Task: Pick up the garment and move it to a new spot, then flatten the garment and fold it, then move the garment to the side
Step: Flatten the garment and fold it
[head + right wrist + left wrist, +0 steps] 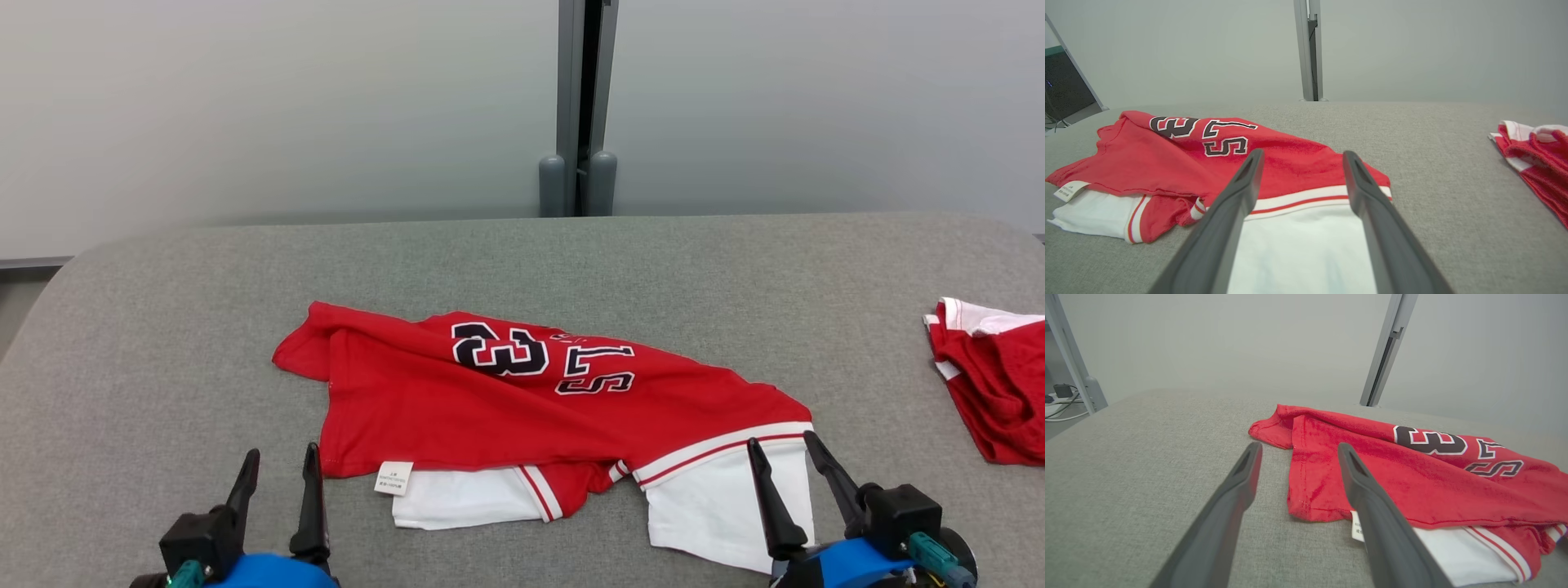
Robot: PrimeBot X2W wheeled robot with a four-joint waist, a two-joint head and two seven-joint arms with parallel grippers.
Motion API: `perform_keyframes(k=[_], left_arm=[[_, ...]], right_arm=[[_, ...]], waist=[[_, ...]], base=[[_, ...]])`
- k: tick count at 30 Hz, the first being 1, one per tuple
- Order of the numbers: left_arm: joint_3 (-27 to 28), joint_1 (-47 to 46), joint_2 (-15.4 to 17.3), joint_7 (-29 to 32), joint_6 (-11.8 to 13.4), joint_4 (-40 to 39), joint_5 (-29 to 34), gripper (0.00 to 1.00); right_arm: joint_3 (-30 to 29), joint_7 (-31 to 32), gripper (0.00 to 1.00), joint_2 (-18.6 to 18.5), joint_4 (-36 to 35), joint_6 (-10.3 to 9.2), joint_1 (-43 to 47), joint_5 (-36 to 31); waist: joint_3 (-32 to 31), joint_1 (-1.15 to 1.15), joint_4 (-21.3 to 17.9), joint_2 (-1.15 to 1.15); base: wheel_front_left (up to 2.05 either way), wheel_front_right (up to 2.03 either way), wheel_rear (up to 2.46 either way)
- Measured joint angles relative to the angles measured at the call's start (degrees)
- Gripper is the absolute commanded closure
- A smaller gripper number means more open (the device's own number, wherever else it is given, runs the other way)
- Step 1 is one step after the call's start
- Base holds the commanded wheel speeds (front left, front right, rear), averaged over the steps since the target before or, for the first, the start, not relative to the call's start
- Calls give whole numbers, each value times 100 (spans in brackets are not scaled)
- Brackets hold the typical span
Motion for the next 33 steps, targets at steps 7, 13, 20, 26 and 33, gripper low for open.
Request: perform_keyframes(k=[7, 13, 20, 26, 33], left_arm=[[221, 649, -275, -1, -187, -283, 231, 0], [315, 692, -356, -1, -244, -212, 331, 0], [378, 406, -376, -1, -286, 234, 186, 0], [266, -259, -377, 0, -316, 720, -122, 0], [354, -828, -208, 0, -319, 1285, -361, 0]], right_arm=[[-21, 0, 0, 0, -33, 0, 256, 142], [2, 0, 0, 0, -14, 0, 304, 123], [67, 0, 0, 0, 15, 0, 265, 73], [78, 0, 0, 1, -5, 0, 97, 3], [124, 0, 0, 1, -11, 0, -108, 3]], waist=[[-156, 0, -68, 0], [-161, 0, -73, 0], [12, 1, -120, 0], [426, 2, -214, 0], [877, 2, -283, 0]], base=[[0, 0, 0], [0, 0, 0], [0, 0, 0], [0, 0, 0], [0, 0, 0]])
